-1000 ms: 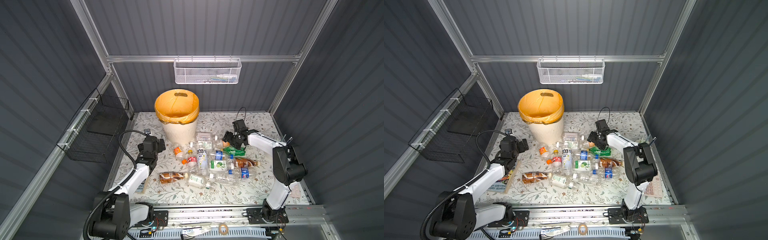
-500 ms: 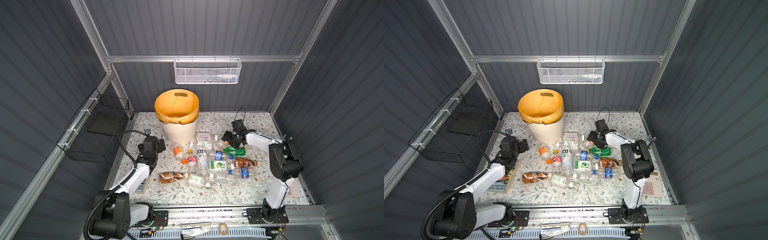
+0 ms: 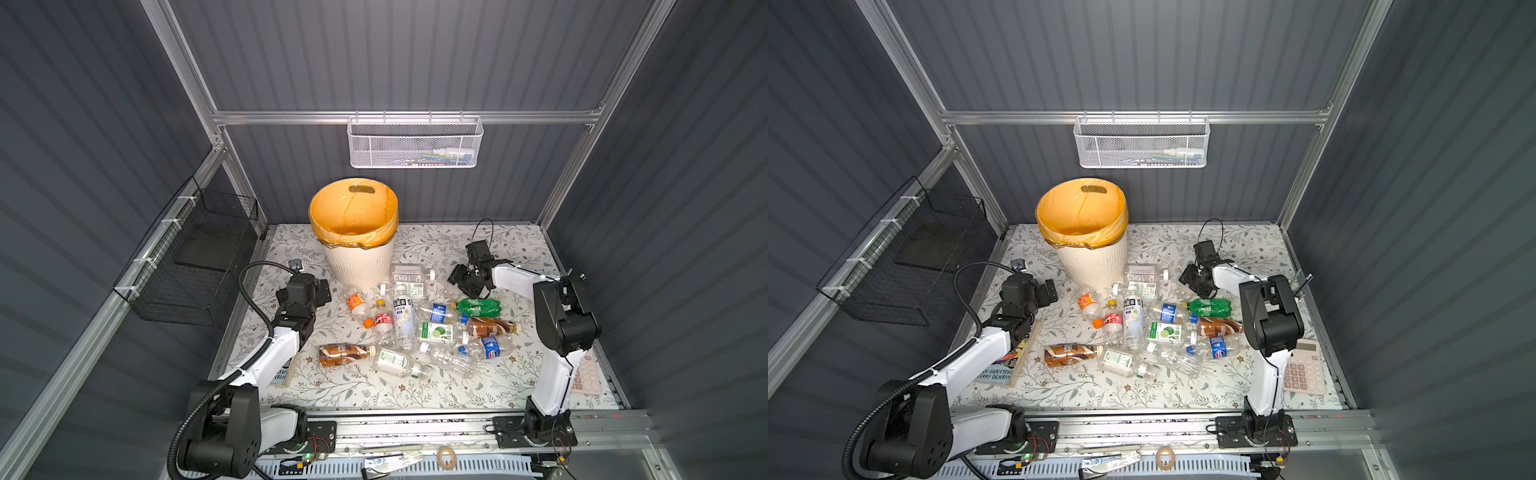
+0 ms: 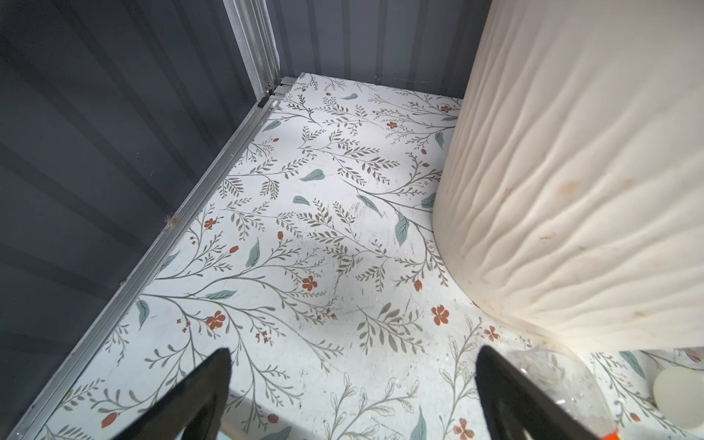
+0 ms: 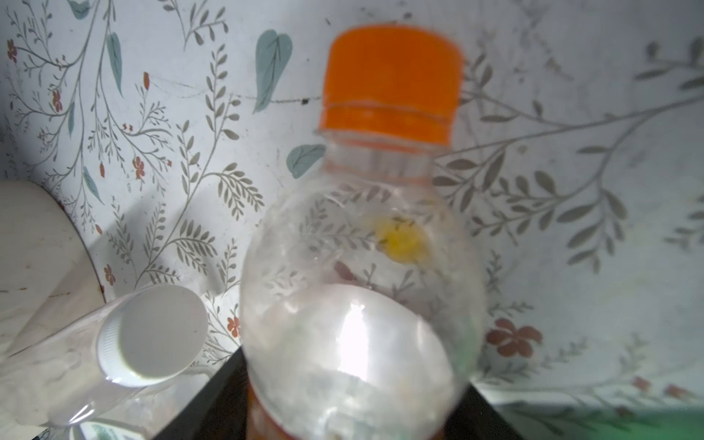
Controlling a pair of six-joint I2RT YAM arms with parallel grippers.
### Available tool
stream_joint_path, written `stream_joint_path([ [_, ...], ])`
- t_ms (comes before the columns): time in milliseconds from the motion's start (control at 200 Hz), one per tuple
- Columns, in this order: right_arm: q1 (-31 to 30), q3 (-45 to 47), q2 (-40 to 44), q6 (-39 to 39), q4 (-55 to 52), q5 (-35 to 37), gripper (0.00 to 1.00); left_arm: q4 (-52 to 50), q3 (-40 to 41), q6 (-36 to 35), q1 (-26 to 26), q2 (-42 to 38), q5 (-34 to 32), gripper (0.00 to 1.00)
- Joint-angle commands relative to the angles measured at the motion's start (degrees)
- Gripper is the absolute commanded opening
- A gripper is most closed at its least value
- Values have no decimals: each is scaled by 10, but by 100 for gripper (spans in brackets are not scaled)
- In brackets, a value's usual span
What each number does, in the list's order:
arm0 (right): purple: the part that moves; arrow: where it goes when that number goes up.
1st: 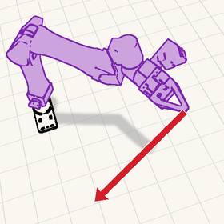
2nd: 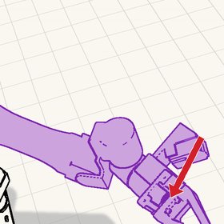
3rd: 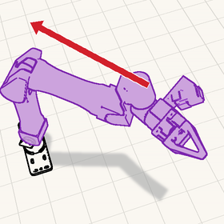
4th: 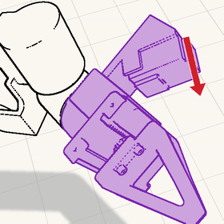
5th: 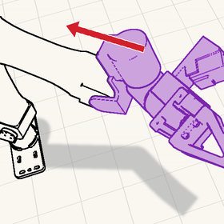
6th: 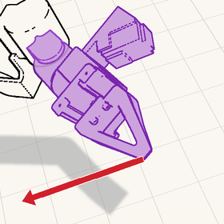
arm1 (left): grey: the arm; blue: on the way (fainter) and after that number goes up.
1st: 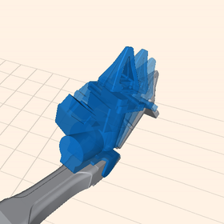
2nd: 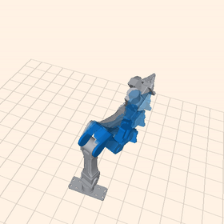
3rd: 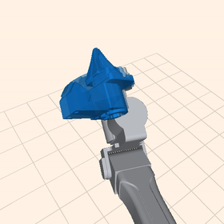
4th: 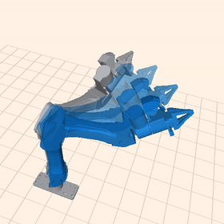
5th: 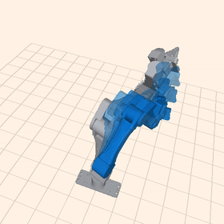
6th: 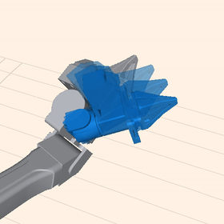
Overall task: Throw the plastic bottles in the bin
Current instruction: Pick up the plastic bottle from the top-center of the table.
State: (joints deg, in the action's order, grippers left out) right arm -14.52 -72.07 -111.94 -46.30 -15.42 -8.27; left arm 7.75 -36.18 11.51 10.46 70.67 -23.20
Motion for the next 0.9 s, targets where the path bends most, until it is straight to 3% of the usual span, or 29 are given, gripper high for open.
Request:
stream_joint_path([
  [0,4,-7,1,-7,13,-10,64,3,7,12,1,4,-8,100],
  [290,18,20,36,-11,58,-36,50,-2,14,33,1,0,-26,100],
  [545,33,39,172,41,90,-38,47,-16,13,51,1,-6,-41,100],
  [740,29,-55,236,53,84,-79,48,-19,11,59,2,-10,-33,100],
  [895,-31,-203,194,55,88,-122,47,-27,4,56,1,-13,-14,100],
])
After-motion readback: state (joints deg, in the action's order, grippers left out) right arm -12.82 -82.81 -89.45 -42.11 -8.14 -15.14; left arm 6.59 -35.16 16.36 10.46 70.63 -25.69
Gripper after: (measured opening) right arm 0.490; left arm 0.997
